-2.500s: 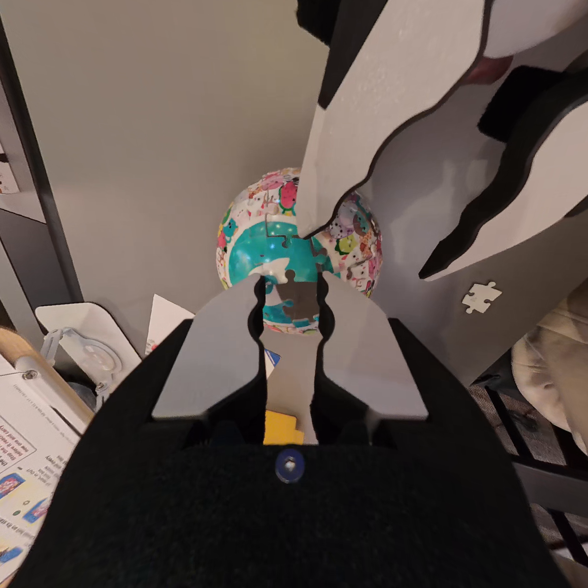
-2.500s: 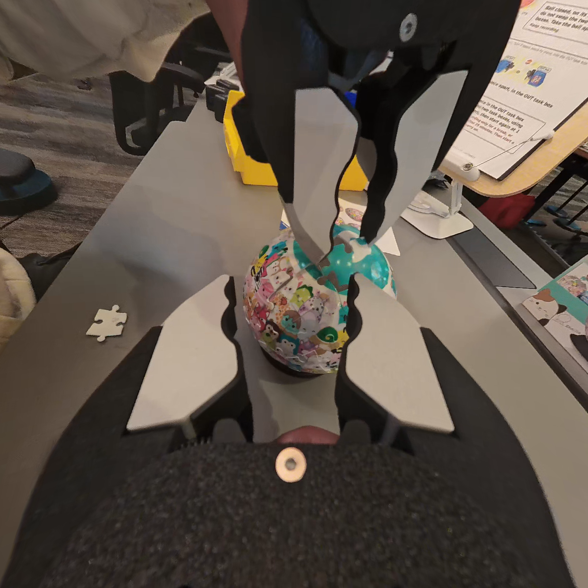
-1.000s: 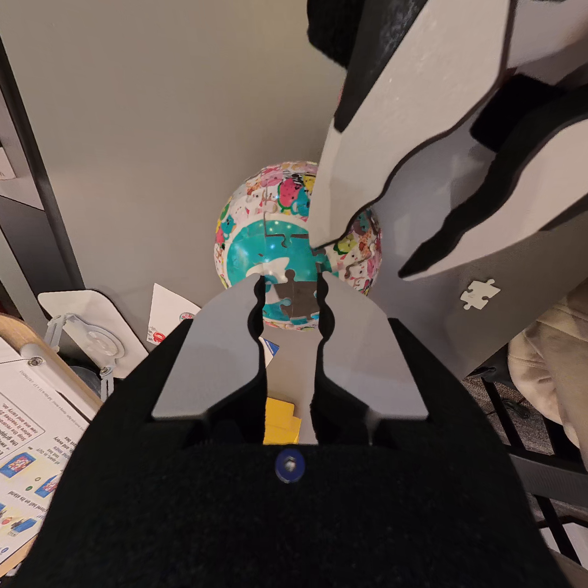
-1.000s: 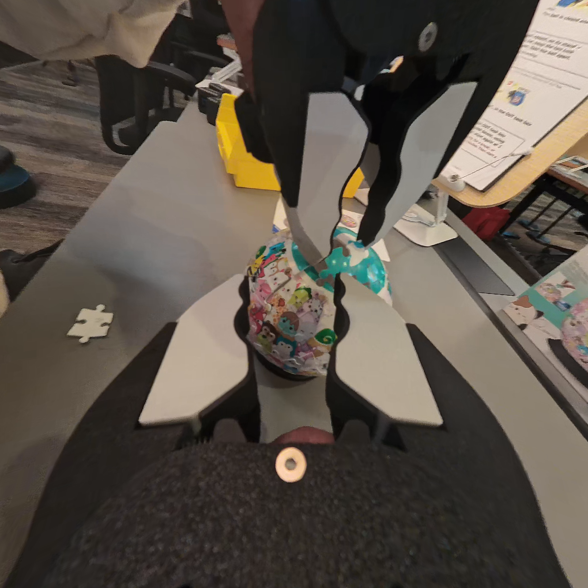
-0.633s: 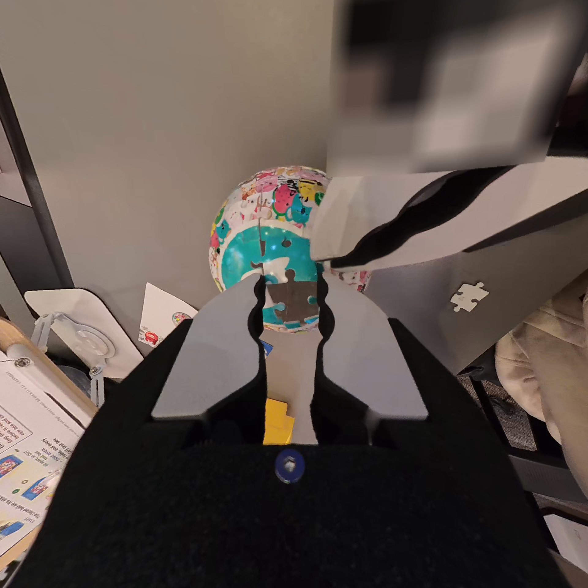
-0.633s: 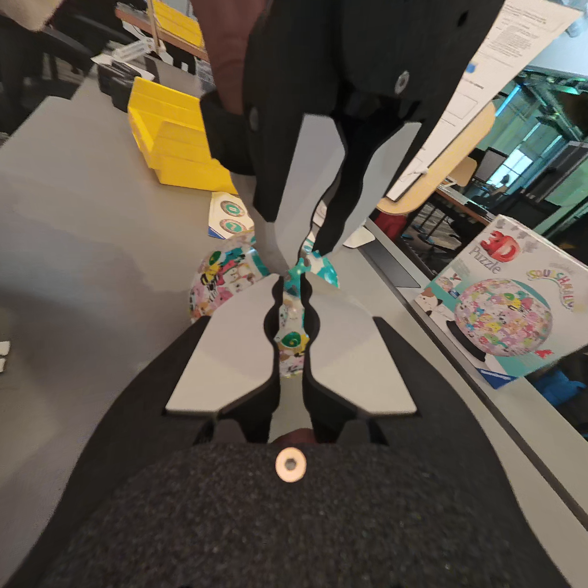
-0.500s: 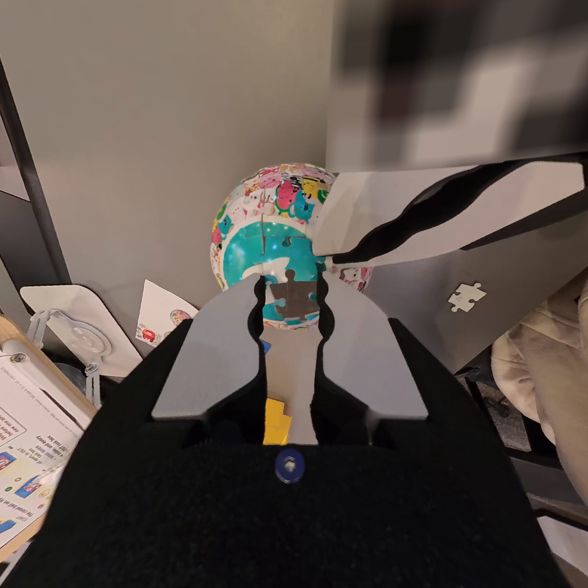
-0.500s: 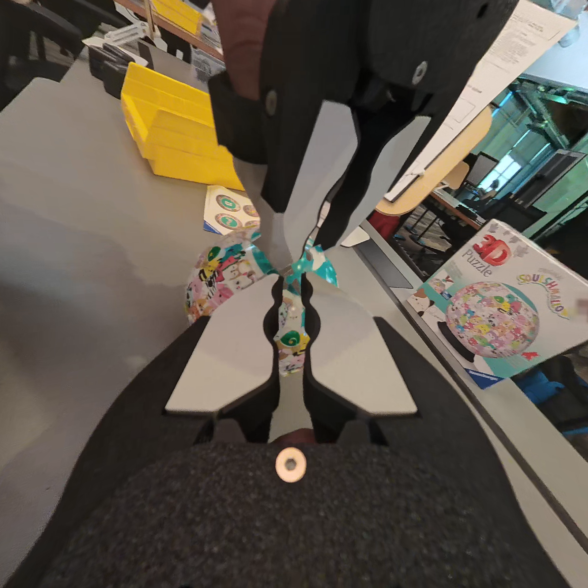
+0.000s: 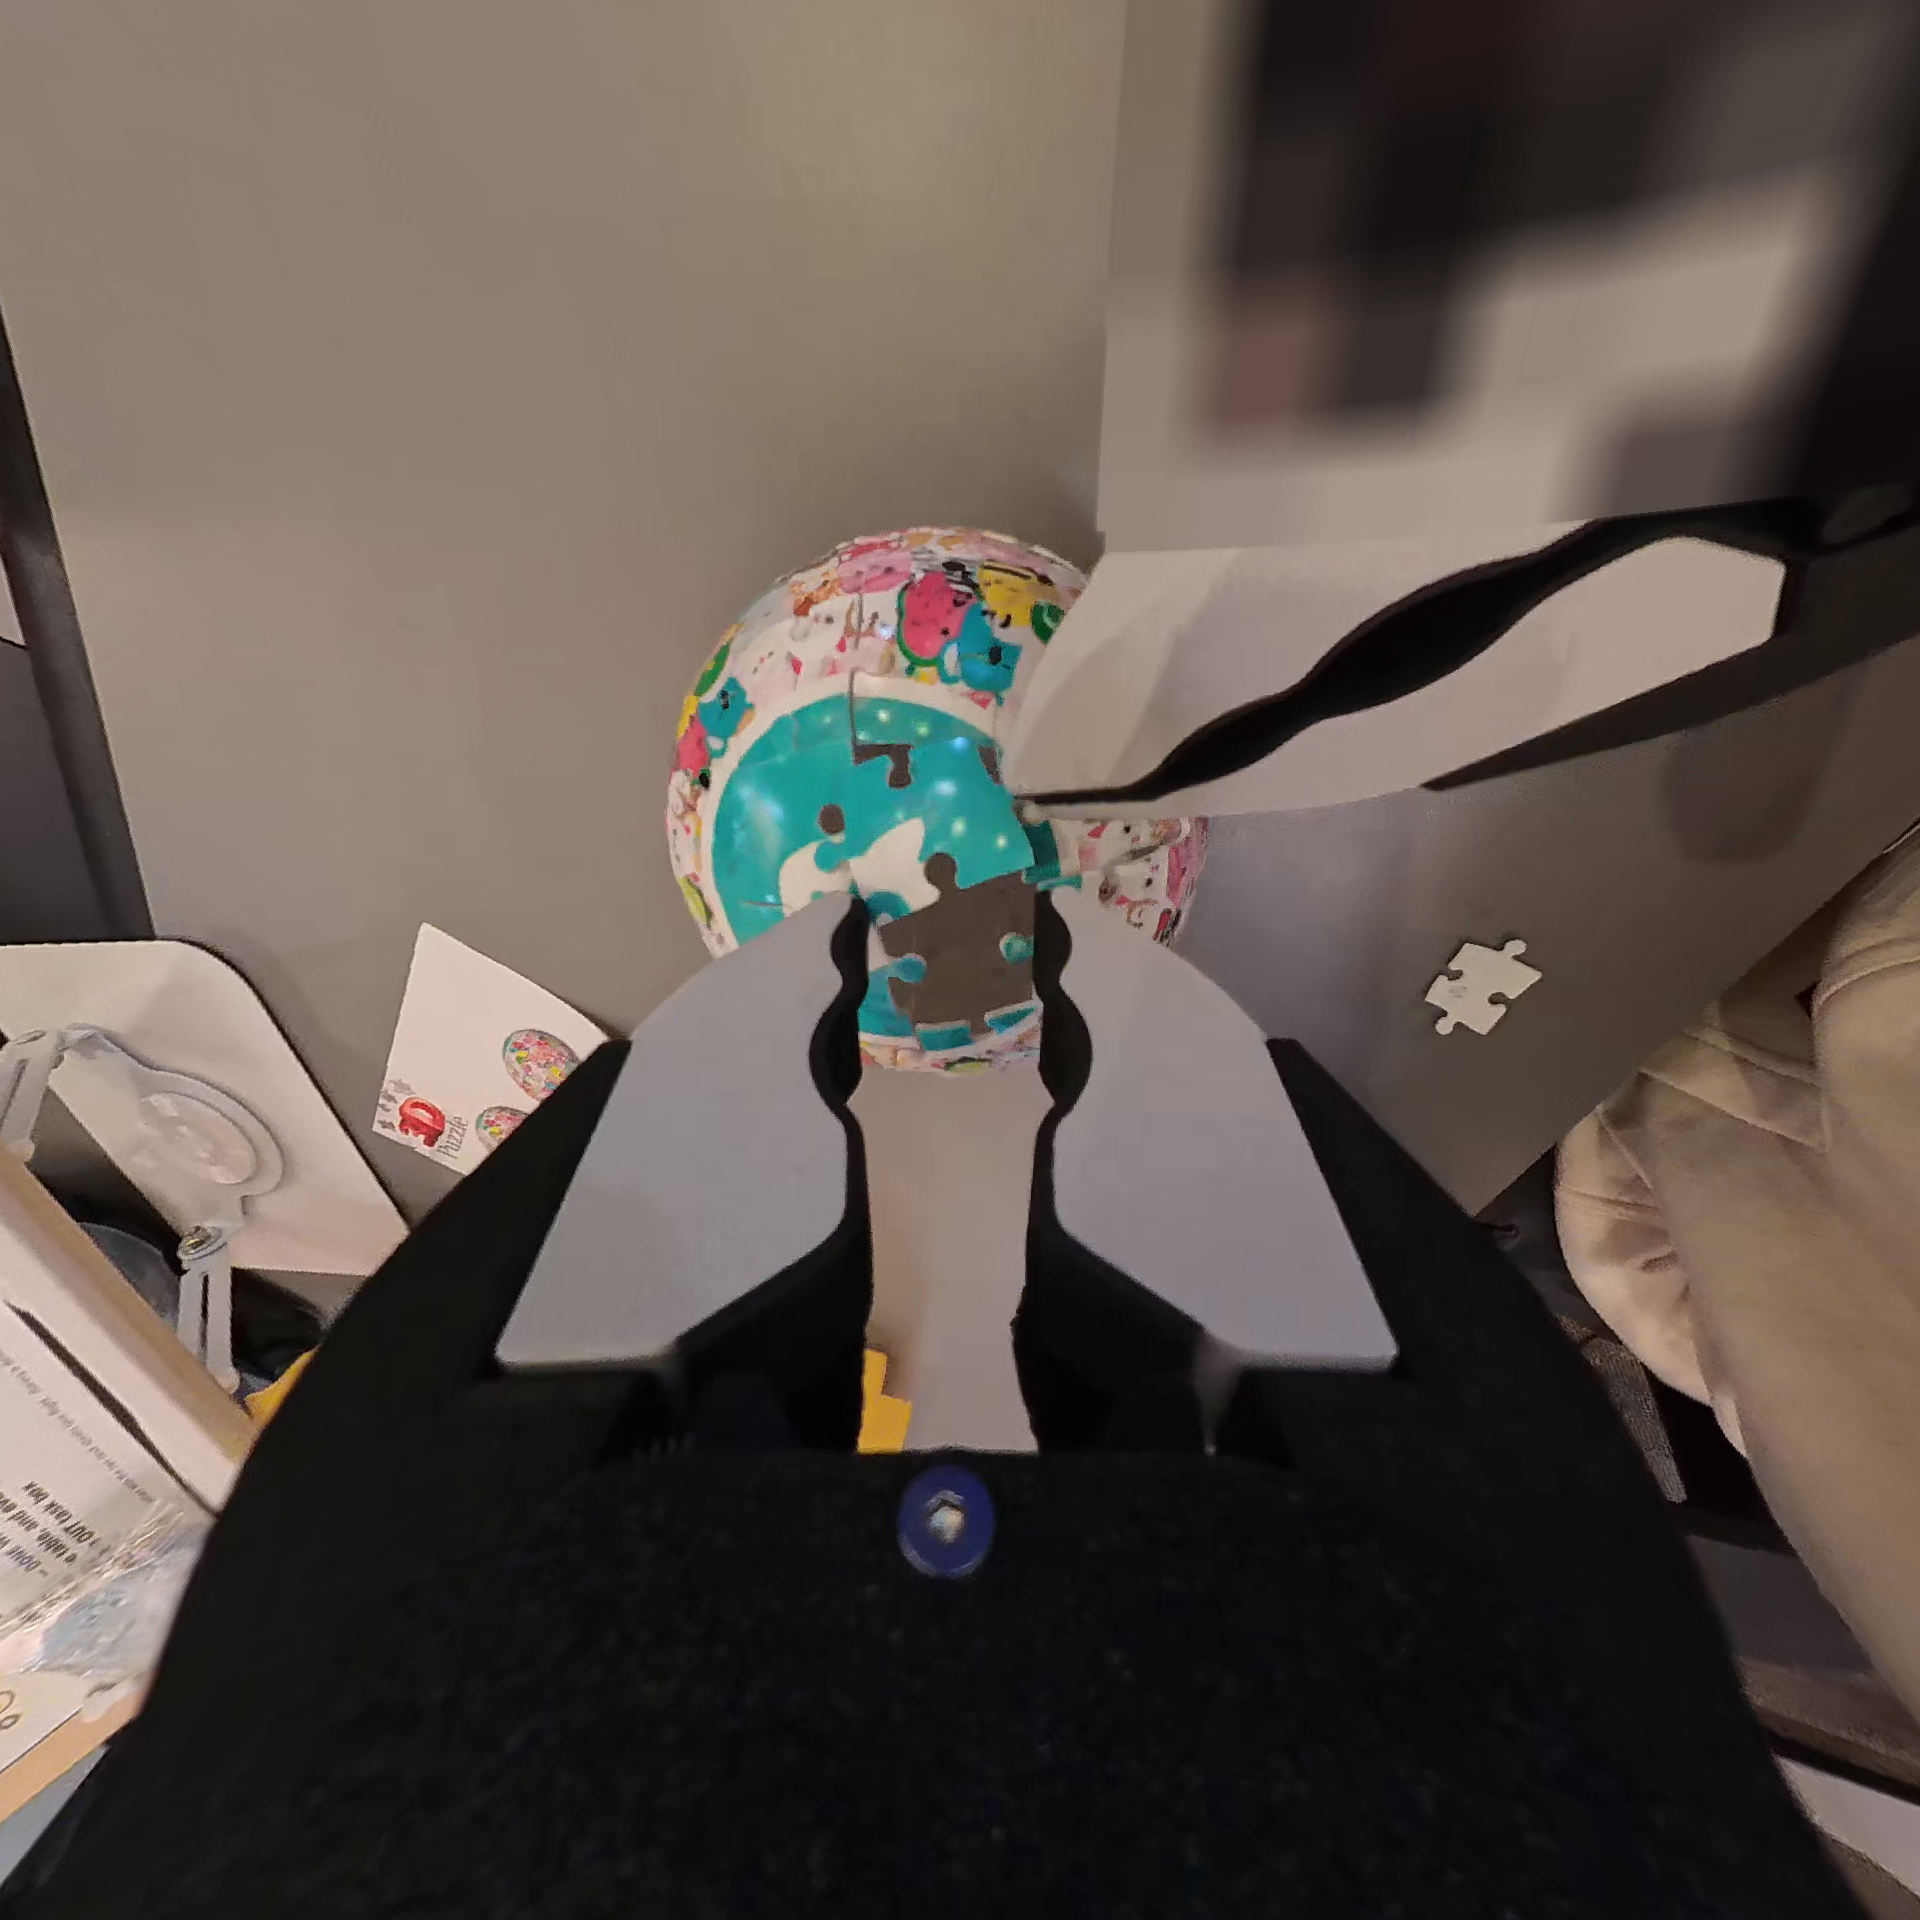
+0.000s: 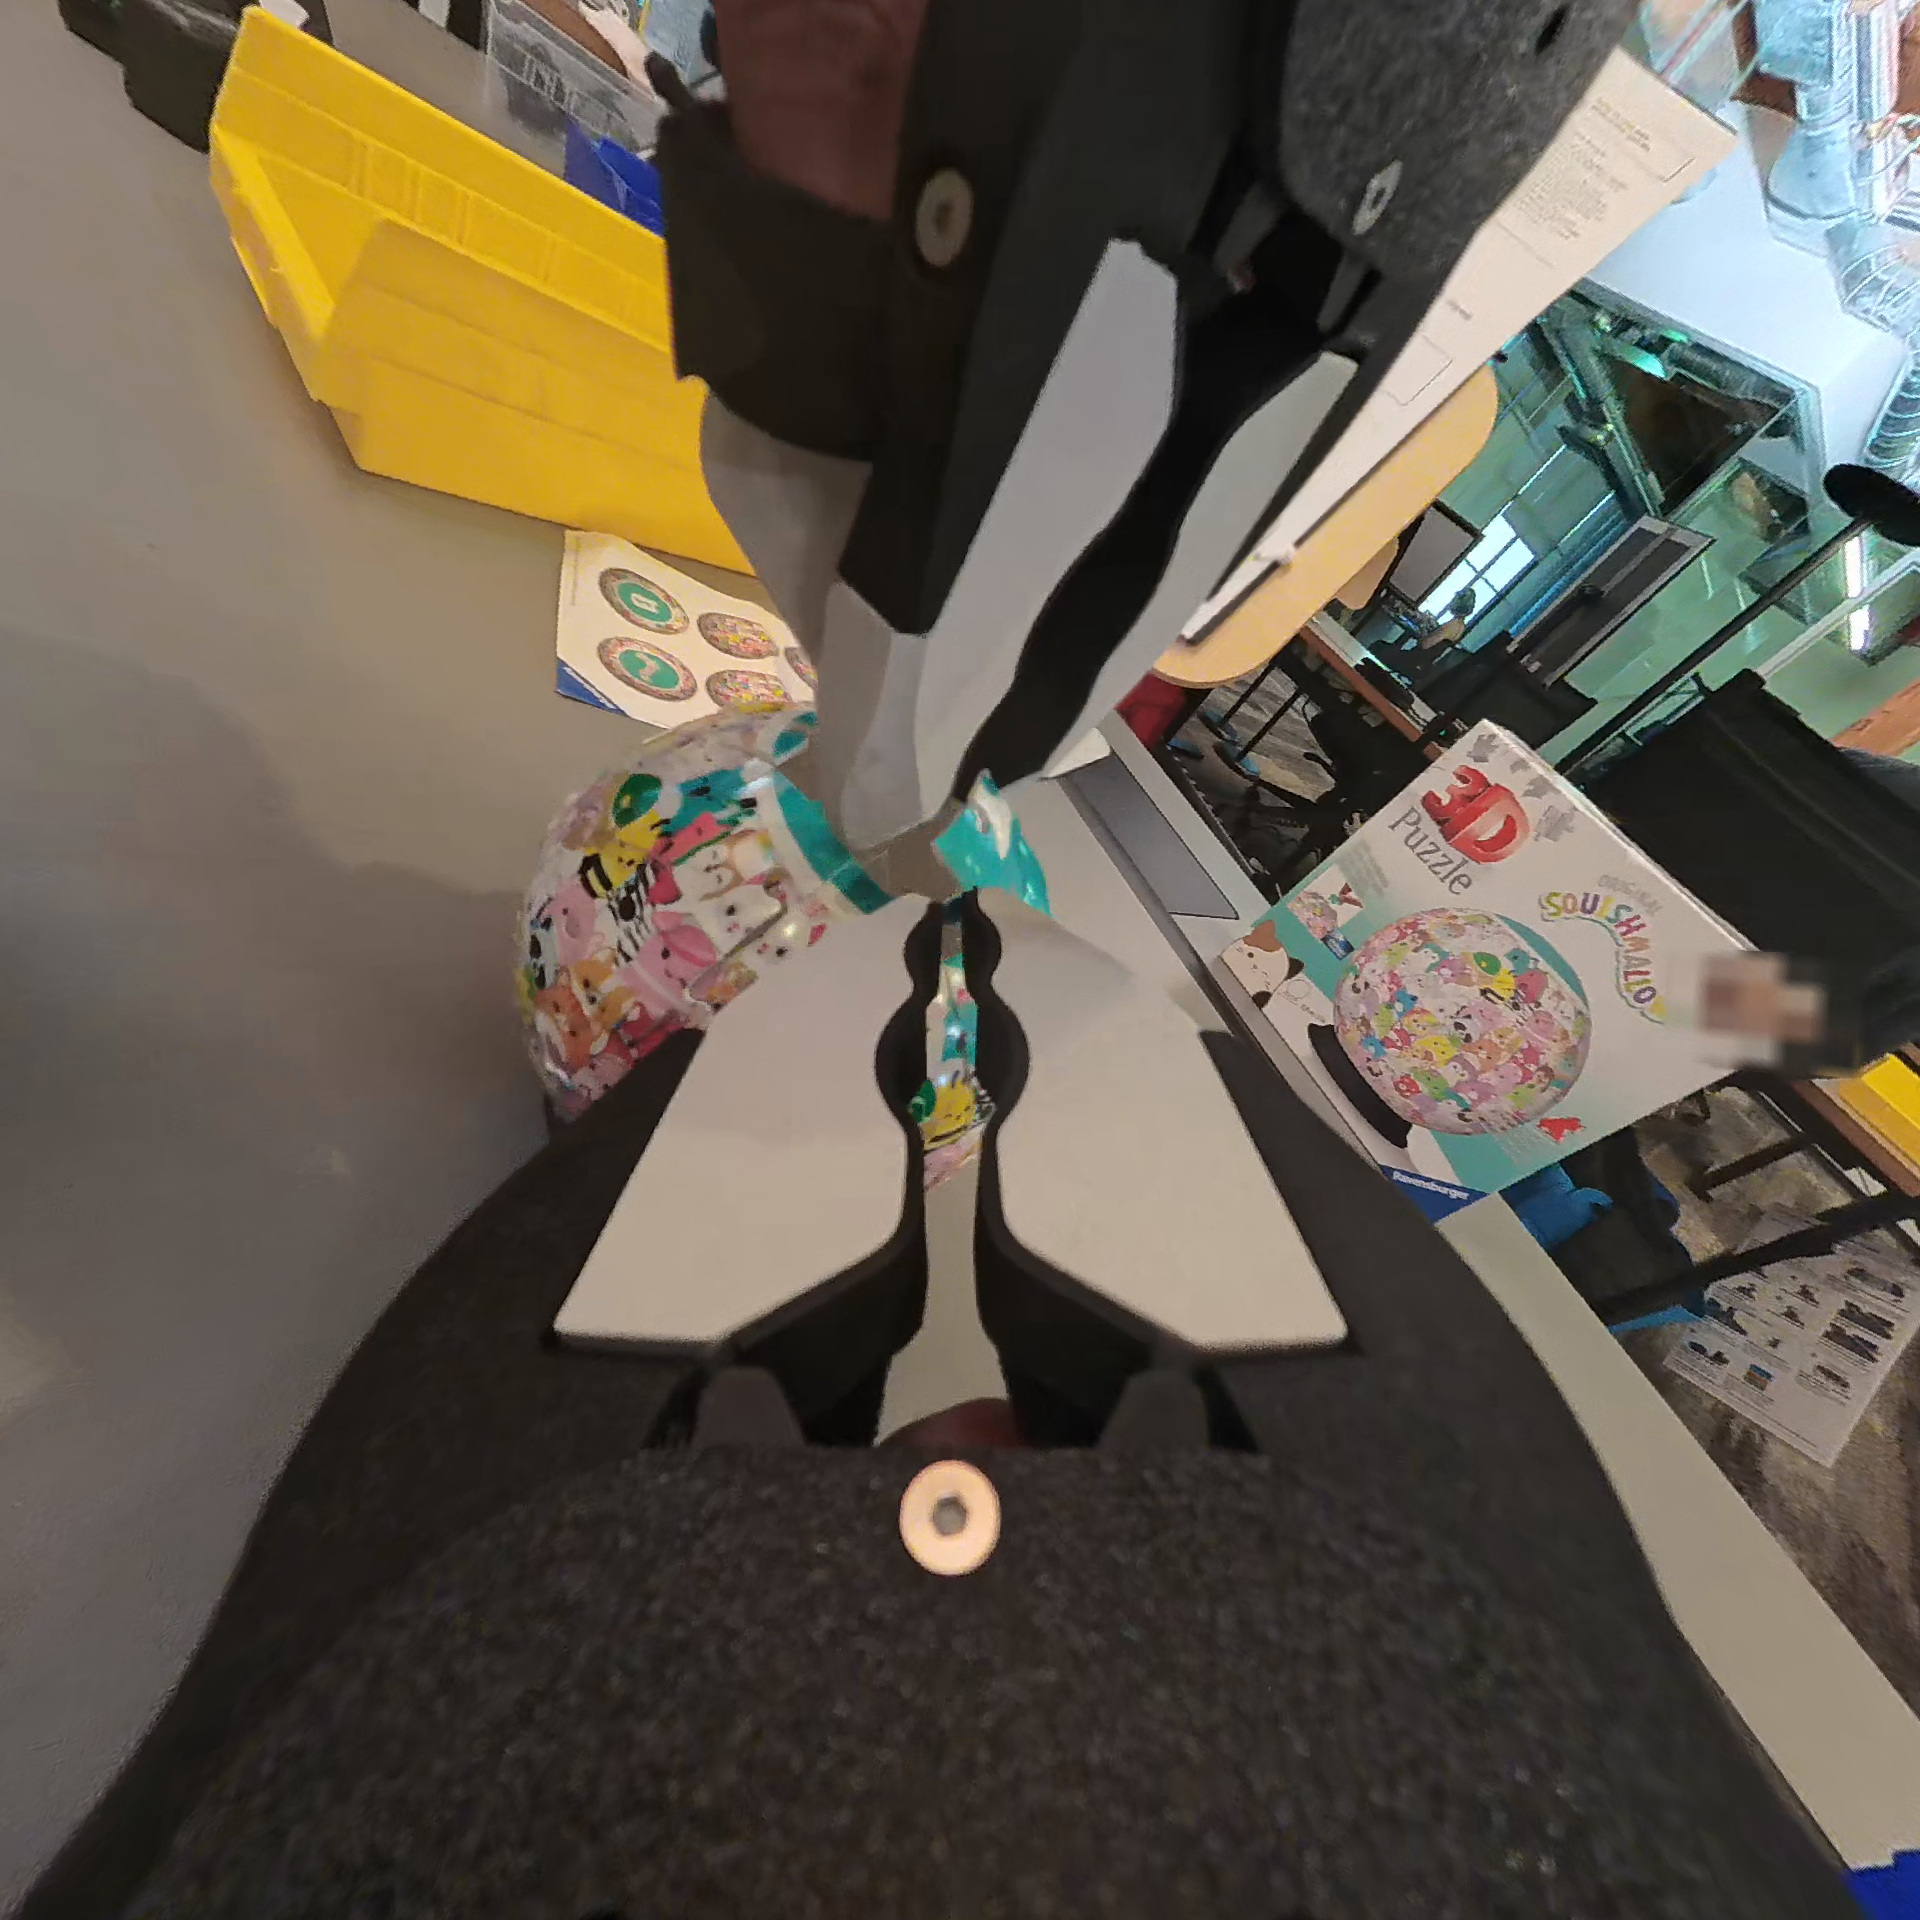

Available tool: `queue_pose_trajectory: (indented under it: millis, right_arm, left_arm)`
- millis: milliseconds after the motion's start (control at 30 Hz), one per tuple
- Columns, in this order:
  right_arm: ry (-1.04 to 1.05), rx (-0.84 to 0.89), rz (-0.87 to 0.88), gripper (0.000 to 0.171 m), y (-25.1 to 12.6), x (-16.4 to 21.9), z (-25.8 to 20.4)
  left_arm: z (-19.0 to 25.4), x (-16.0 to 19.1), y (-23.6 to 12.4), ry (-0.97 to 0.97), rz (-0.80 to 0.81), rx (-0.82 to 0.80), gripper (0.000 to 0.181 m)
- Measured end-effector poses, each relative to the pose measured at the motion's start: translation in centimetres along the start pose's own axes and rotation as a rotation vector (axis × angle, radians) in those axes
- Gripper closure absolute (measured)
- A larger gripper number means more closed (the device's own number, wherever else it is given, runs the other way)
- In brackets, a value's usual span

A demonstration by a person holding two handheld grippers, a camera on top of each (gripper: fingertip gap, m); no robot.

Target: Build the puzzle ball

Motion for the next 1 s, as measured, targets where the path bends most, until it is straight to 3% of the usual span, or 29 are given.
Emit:
queue_pose_trajectory:
  millis: [300,567,867,1000]
  right_arm:
    - [0.024,0.015,-0.032,0.169,-0.3,0.0,0.3]
    - [-0.014,0.062,-0.032,0.17,-0.6,-0.5,0.3]
    - [-0.183,0.219,-0.152,0.169,-1.6,-1.7,0.6]
    - [-0.127,0.23,-0.23,0.169,-1.1,-1.9,0.3]
  left_arm:
    - [-0.5,0.1,-0.1,-0.037,0.06,-0.016,0.152]
    - [-0.7,-0.1,-0.3,-0.026,0.087,-0.039,0.167]
    - [-0.9,-0.7,-1.4,0.049,0.279,-0.126,0.172]
    - [-1.1,0.2,-1.2,0.051,0.358,-0.107,0.172]
Point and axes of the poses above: each gripper's, where its closed fingertips meet, y out along the fingers, x out of its underside, z = x × y across the jaws, the point moved 3 cm from there along -y, back along the fingers, and after that the axes turned 14 degrees about -x, right-handed, at the moved point
